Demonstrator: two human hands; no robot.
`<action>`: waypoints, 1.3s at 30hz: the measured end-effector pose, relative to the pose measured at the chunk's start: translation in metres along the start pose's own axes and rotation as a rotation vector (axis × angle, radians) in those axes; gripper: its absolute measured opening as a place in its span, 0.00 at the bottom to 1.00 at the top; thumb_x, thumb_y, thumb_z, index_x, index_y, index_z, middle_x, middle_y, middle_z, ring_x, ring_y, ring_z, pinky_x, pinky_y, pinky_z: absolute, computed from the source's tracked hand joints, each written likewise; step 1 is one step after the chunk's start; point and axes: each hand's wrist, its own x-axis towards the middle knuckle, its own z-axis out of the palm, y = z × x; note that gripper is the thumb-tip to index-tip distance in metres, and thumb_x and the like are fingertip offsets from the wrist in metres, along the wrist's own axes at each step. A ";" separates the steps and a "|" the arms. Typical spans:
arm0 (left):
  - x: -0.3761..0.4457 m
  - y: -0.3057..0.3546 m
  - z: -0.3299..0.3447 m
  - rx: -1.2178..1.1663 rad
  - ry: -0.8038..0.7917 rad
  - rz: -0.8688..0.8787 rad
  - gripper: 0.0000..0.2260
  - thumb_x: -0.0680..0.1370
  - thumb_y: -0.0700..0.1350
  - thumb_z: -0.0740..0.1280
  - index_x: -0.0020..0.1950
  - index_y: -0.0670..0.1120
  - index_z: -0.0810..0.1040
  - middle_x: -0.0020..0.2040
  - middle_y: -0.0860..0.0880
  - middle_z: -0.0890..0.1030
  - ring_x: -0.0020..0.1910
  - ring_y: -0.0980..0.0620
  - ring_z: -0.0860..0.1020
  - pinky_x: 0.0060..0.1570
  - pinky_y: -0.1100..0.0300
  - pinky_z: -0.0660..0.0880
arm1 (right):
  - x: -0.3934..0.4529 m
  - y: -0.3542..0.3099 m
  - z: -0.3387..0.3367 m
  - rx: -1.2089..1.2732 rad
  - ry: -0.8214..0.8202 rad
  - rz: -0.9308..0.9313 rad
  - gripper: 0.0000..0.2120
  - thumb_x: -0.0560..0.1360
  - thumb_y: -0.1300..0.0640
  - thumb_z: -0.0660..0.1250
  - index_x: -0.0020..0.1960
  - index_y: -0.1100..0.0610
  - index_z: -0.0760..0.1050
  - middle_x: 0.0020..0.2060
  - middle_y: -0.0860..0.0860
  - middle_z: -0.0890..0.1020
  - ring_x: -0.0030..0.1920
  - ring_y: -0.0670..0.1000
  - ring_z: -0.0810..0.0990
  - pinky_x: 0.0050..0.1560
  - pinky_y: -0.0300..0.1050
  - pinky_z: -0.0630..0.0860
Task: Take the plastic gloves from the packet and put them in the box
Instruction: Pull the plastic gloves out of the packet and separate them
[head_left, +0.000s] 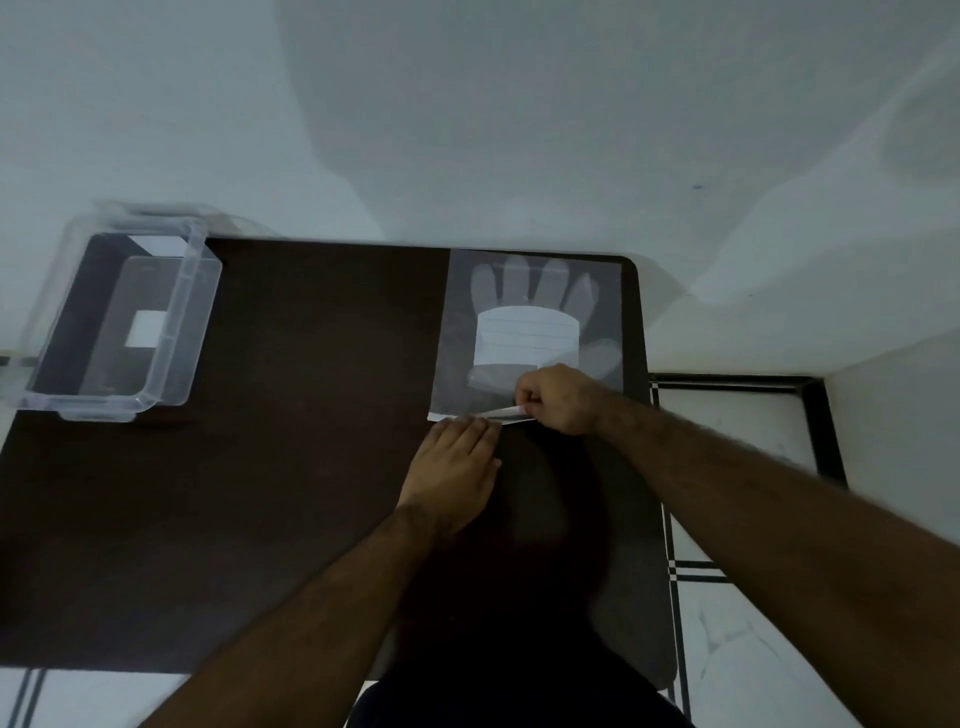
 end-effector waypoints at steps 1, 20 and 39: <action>0.001 0.001 -0.001 0.009 -0.008 -0.016 0.26 0.86 0.57 0.57 0.83 0.48 0.66 0.80 0.47 0.71 0.80 0.48 0.66 0.81 0.47 0.58 | 0.000 0.000 0.001 0.001 0.017 0.012 0.03 0.82 0.55 0.67 0.51 0.50 0.80 0.47 0.49 0.82 0.49 0.49 0.80 0.59 0.51 0.80; 0.083 0.014 -0.046 0.068 -0.082 -0.255 0.09 0.85 0.43 0.62 0.65 0.49 0.72 0.53 0.46 0.84 0.48 0.45 0.85 0.41 0.51 0.80 | -0.005 -0.008 0.012 0.000 0.795 -0.090 0.08 0.86 0.53 0.61 0.54 0.56 0.75 0.46 0.53 0.82 0.43 0.51 0.79 0.43 0.48 0.79; 0.117 0.009 -0.040 0.312 -0.129 -0.138 0.06 0.86 0.44 0.64 0.55 0.46 0.81 0.50 0.47 0.85 0.48 0.46 0.85 0.47 0.51 0.82 | -0.002 -0.010 0.009 -0.036 0.899 -0.168 0.18 0.85 0.48 0.55 0.54 0.60 0.77 0.46 0.57 0.84 0.43 0.55 0.84 0.43 0.48 0.81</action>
